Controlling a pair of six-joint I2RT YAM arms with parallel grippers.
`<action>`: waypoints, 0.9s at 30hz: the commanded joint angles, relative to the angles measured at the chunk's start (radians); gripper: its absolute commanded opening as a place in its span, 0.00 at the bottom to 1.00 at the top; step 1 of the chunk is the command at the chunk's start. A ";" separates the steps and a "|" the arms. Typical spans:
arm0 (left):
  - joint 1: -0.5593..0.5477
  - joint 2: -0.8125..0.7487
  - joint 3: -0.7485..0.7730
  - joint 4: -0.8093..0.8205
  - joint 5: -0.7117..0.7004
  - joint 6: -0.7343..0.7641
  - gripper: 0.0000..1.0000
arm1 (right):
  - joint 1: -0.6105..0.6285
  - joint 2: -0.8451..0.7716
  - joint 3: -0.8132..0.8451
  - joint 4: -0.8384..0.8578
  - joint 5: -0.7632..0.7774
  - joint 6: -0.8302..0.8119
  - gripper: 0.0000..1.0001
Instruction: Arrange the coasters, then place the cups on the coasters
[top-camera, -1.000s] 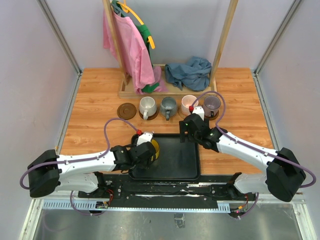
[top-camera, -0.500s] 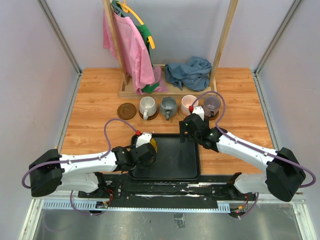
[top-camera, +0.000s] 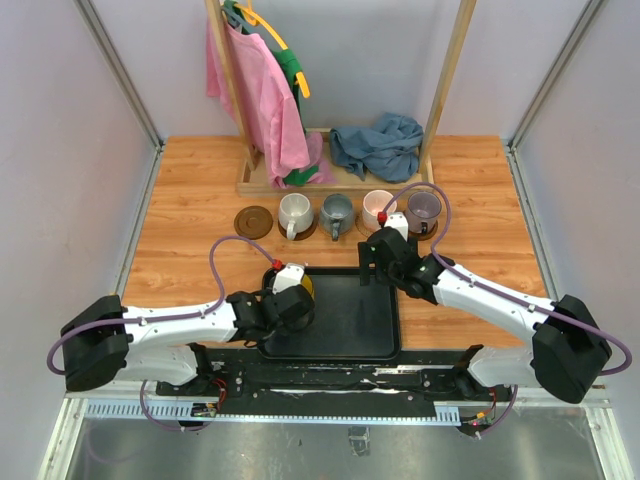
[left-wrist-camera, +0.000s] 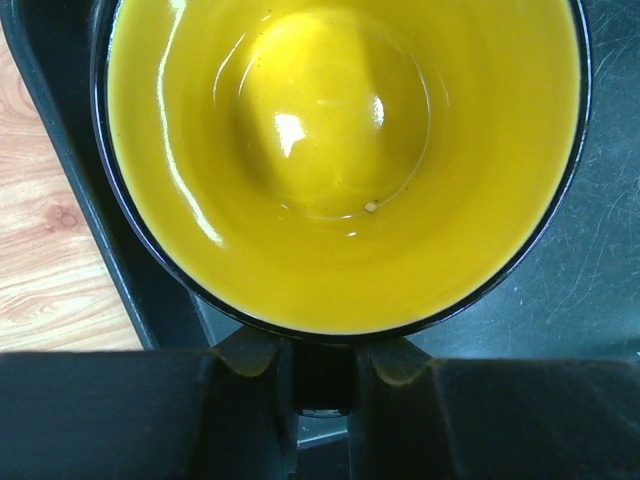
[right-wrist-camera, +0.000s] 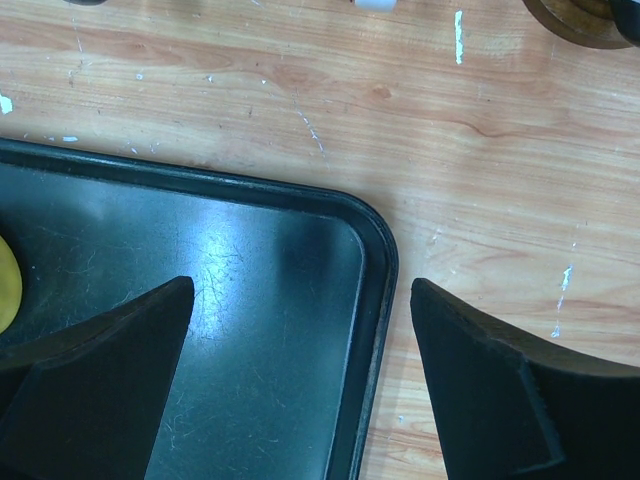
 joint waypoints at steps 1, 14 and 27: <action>-0.006 -0.019 0.052 -0.023 -0.050 -0.010 0.00 | -0.028 -0.005 0.007 -0.017 0.017 0.001 0.91; -0.007 -0.157 0.155 -0.127 -0.218 -0.039 0.01 | -0.029 -0.038 -0.033 -0.017 0.066 -0.001 0.91; 0.225 -0.220 0.136 -0.147 -0.272 0.019 0.01 | -0.029 -0.053 -0.034 0.000 0.064 -0.025 0.91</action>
